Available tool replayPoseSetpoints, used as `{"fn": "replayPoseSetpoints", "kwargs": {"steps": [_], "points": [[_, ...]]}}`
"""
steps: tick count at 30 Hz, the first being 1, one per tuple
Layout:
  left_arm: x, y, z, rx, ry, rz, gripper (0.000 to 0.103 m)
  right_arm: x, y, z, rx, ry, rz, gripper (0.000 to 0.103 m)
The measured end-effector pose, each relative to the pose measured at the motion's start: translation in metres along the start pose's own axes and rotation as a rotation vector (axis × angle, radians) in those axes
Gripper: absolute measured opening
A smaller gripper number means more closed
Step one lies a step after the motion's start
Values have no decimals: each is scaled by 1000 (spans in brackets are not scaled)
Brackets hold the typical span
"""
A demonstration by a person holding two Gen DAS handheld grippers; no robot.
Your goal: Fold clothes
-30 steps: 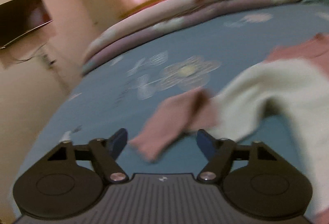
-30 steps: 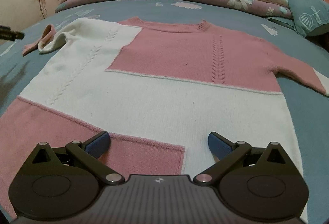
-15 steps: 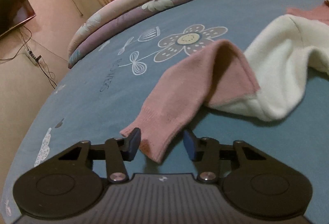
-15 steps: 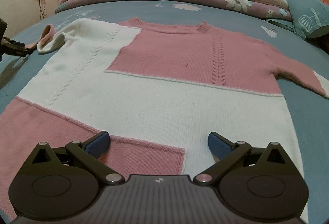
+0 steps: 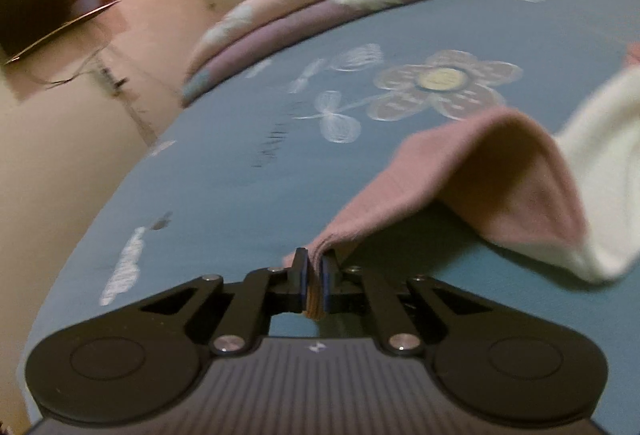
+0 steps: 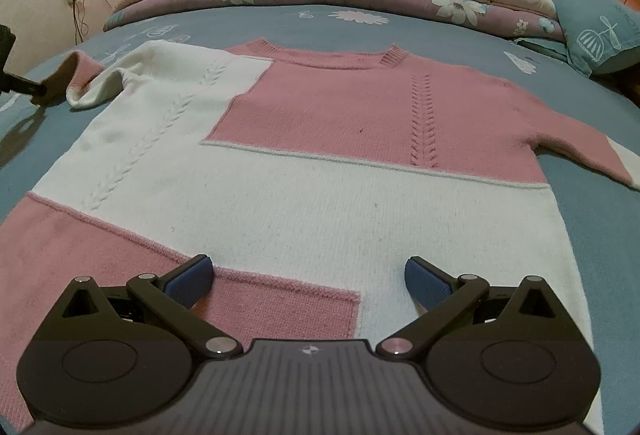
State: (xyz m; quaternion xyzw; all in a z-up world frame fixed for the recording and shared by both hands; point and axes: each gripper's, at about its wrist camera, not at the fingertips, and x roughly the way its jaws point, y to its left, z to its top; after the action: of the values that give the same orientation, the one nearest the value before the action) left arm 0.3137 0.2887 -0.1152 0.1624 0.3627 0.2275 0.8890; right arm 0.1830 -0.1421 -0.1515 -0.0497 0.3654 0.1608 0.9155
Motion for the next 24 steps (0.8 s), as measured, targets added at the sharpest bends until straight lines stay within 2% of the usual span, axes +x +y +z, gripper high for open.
{"fn": "replayPoseSetpoints", "kwargs": {"steps": [6,9,11,14,16,19,21,24], "points": [[5,47,2,-150,31,94,4,0,-1,0,-1,0,0,103],[16,67,-2,-208,63,97,4,0,-2,0,-2,0,1,103],[21,71,-8,-208,90,98,5,0,-2,0,-4,0,0,103],[27,75,-21,-236,155,75,14,1,-3,1,-5,3,2,103],[30,75,-29,-227,190,68,14,1,-4,1,-4,7,6,103],[29,80,-38,-204,237,112,14,0,-5,2,-5,8,10,103],[23,89,-36,-197,236,141,14,0,-5,2,-4,8,11,103],[11,105,-26,-240,187,186,13,1,-5,2,-4,9,11,103]]}}
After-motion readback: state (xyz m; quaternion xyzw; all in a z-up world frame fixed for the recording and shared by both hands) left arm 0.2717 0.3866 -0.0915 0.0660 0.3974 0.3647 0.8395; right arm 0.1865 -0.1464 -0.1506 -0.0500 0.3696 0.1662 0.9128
